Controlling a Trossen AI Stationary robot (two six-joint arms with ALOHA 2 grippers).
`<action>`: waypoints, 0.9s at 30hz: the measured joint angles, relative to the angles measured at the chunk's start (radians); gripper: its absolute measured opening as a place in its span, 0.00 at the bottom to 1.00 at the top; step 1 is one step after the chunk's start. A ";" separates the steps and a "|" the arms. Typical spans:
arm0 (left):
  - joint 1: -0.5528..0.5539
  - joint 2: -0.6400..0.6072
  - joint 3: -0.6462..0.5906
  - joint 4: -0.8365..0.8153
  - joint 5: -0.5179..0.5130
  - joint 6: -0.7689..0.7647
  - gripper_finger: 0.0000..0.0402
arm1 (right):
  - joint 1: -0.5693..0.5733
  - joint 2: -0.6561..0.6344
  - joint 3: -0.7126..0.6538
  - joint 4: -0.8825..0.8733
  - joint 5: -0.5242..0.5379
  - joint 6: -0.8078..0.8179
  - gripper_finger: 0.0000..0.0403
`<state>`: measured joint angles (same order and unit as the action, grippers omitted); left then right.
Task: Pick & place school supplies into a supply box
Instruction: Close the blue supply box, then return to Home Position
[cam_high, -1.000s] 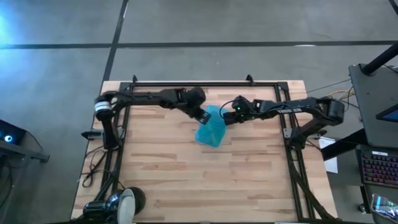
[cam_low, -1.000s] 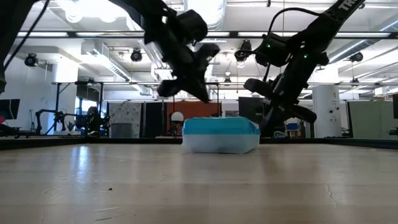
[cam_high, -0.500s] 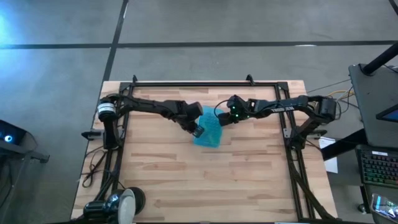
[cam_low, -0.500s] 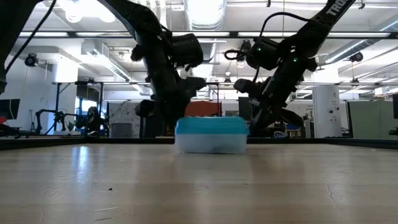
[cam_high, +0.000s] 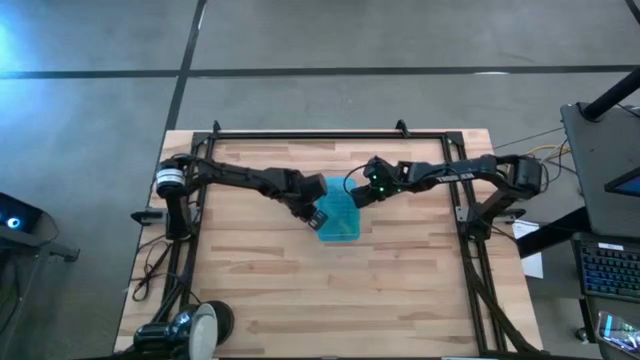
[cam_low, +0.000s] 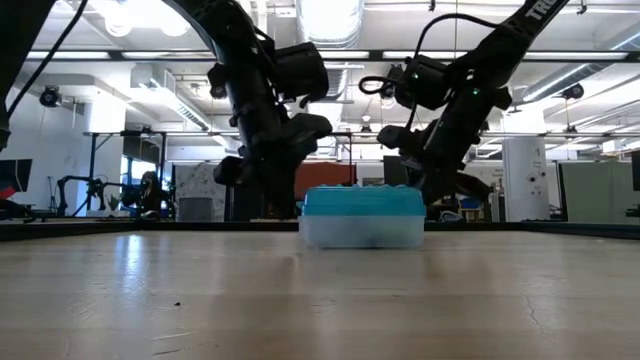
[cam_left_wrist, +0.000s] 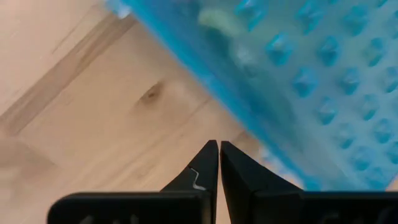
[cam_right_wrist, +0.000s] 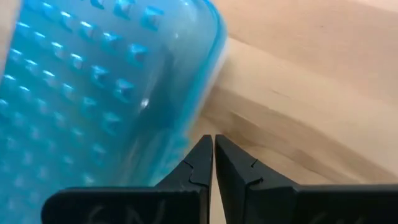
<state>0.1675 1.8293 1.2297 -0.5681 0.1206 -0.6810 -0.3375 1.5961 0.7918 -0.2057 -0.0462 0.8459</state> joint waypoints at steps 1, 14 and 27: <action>-0.002 -0.002 0.000 -0.018 -0.017 0.002 0.00 | 0.005 -0.005 0.000 -0.012 0.017 -0.009 0.03; -0.016 -0.394 -0.173 0.326 -0.168 0.233 0.00 | 0.135 -0.426 -0.035 0.020 0.151 -0.546 0.03; -0.027 -0.949 -0.554 0.503 -0.414 0.056 0.00 | 0.380 -0.953 -0.070 -0.321 0.801 -0.073 0.03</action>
<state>0.1402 0.8806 0.6759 -0.0654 -0.2936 -0.6249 0.0423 0.6431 0.7222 -0.5269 0.7550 0.7727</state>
